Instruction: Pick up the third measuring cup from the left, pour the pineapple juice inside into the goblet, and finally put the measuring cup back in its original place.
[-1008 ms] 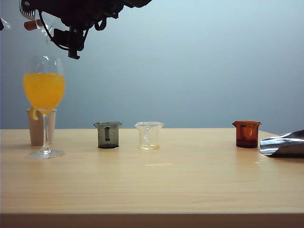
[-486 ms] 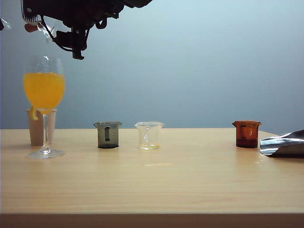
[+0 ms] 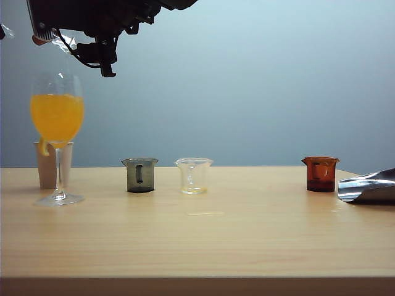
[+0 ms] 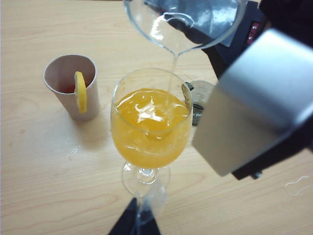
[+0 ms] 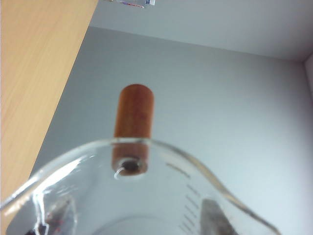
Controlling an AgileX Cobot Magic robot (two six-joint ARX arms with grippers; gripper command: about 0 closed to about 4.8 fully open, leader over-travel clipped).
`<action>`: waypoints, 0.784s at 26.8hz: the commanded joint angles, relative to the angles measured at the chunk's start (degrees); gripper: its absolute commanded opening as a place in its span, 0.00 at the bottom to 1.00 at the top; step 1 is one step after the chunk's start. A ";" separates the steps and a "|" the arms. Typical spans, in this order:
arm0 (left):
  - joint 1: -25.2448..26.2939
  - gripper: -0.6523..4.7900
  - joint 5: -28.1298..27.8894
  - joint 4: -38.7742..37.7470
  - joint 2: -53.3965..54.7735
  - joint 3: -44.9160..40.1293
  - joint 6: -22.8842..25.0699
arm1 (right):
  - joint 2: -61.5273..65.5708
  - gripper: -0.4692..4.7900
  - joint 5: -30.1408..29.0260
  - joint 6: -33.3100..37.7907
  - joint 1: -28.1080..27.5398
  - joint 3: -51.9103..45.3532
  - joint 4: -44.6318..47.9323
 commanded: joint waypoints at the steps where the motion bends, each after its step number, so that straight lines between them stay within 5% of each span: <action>1: -0.04 0.11 0.22 0.72 -0.11 0.22 0.00 | -0.61 0.40 0.37 -3.26 0.31 0.48 1.09; 14: -0.04 0.11 0.22 0.72 -0.11 0.22 0.00 | -0.63 0.40 -0.13 -4.81 0.33 0.48 -0.17; 21: -0.04 0.11 0.22 0.72 -0.11 0.22 0.00 | -0.63 0.40 -2.14 20.70 0.28 0.48 -0.11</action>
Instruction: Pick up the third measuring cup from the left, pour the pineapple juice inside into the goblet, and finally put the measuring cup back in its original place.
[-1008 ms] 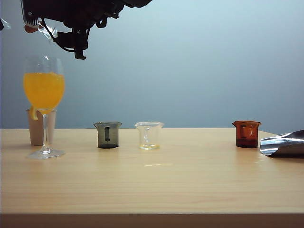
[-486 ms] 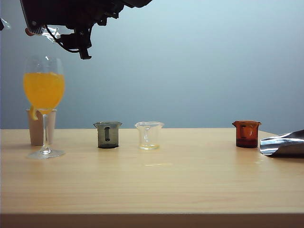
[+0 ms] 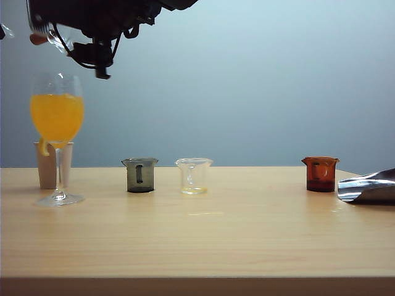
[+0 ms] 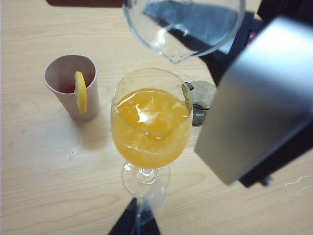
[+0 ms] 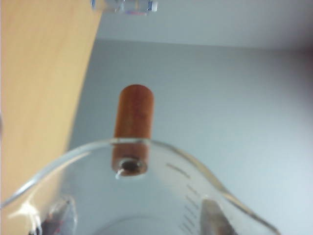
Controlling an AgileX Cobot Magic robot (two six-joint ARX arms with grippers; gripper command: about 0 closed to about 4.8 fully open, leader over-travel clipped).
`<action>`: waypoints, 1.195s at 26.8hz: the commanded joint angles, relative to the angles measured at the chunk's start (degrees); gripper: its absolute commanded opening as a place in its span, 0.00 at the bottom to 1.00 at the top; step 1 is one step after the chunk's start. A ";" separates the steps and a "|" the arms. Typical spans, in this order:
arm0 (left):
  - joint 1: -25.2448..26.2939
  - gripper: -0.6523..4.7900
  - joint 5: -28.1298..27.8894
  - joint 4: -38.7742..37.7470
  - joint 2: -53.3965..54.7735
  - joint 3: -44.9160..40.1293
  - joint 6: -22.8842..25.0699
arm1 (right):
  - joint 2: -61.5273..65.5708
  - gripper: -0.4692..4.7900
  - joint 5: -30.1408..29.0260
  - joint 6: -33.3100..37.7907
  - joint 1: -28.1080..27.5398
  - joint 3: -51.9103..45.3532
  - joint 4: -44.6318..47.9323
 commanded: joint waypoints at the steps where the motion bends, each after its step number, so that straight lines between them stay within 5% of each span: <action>1: -0.02 0.11 0.22 0.72 -0.11 0.22 0.00 | -0.63 0.40 -0.59 18.62 0.26 0.50 1.03; 4: -0.02 0.11 0.22 0.72 -0.11 0.22 0.00 | -0.72 0.40 0.61 35.15 0.24 0.50 0.98; 12: -0.02 0.11 0.22 0.70 -0.11 0.22 0.00 | -2.10 0.42 12.57 57.88 -0.83 0.50 -0.35; 20: -0.02 0.11 0.22 0.70 -0.11 0.22 0.00 | -7.76 0.47 17.27 71.14 -4.24 0.39 -7.21; 25: -0.02 0.11 0.22 0.72 -0.11 0.22 0.00 | -12.59 0.51 11.17 79.10 -8.76 0.33 -20.28; 32: -0.02 0.11 0.22 0.72 -0.11 0.22 0.00 | -26.88 0.51 8.46 82.14 -15.32 -17.92 -15.10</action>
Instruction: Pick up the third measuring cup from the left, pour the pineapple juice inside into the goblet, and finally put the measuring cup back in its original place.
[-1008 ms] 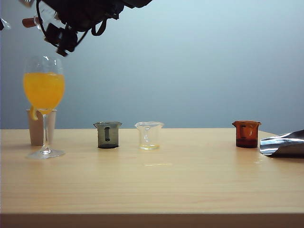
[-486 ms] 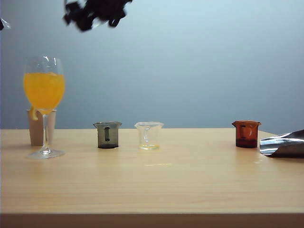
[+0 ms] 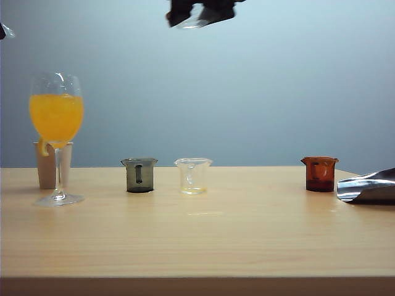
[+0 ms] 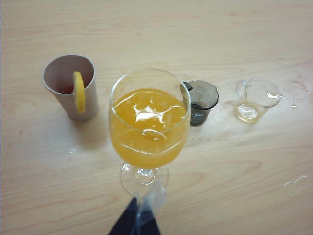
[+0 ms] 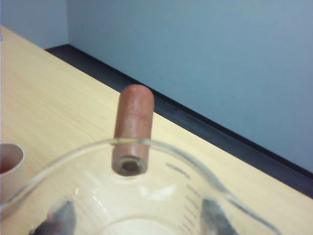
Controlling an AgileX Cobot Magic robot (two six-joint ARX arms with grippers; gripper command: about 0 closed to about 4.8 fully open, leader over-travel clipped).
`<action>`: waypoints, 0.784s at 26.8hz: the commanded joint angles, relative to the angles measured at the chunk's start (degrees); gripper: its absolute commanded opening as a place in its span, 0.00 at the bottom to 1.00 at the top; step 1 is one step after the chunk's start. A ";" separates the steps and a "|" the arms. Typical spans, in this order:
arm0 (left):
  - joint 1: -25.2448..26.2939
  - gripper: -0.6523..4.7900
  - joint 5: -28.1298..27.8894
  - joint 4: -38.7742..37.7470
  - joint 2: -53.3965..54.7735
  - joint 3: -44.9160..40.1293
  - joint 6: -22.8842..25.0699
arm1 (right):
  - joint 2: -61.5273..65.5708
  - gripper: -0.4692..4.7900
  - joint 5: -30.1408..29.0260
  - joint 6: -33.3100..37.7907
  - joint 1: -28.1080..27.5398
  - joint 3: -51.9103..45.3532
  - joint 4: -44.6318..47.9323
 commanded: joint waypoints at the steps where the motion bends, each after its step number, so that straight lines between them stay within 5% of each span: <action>1: -0.02 0.11 0.17 0.72 -0.11 0.22 -0.02 | -7.15 0.51 0.61 0.70 -1.86 -7.26 3.41; 9: -0.02 0.11 0.17 0.72 -0.11 0.22 -0.02 | -18.78 0.51 3.98 7.02 -3.72 -30.91 13.18; 17: -0.02 0.11 0.20 0.66 -0.11 0.22 -0.04 | -18.84 0.51 11.41 19.71 -2.64 -60.19 41.62; 21: 0.00 0.11 0.15 0.72 -0.11 0.22 -0.02 | -7.69 0.51 12.09 19.71 -2.64 -63.34 56.13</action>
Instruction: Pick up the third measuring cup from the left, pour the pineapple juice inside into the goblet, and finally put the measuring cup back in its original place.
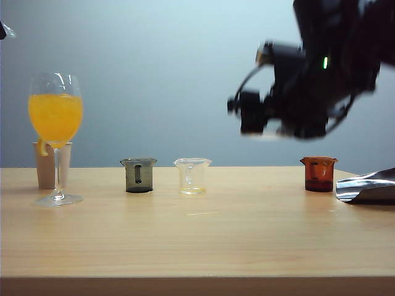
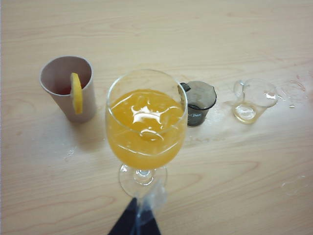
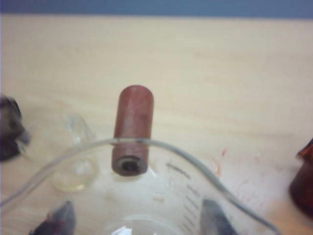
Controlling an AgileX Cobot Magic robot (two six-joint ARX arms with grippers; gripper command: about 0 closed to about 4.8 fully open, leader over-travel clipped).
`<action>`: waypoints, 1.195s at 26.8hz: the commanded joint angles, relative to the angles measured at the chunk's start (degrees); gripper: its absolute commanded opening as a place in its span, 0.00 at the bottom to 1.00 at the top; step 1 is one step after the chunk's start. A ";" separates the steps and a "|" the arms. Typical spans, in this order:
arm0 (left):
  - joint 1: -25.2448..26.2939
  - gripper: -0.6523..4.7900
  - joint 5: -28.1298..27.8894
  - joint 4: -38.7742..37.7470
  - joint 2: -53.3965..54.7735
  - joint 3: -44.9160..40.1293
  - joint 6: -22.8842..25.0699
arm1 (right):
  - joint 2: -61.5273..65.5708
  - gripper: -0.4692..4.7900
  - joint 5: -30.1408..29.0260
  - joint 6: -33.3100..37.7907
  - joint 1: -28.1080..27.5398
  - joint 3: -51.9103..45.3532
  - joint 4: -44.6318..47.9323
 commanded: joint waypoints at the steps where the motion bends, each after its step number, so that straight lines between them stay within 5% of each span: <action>1: 0.04 0.11 0.07 0.66 -0.13 0.22 -0.02 | 9.62 0.51 0.87 0.39 0.00 0.96 16.22; 6: 0.00 0.11 0.09 0.66 -0.13 0.22 0.00 | 24.33 0.51 1.11 0.17 -0.79 7.98 25.57; 17: 0.02 0.11 0.09 0.66 -0.13 0.22 0.00 | 33.03 0.51 3.52 -4.31 -4.46 20.39 20.83; 32: 0.02 0.11 0.07 0.66 -0.13 0.22 0.00 | 35.91 0.51 -1.68 -4.26 -6.10 22.29 15.15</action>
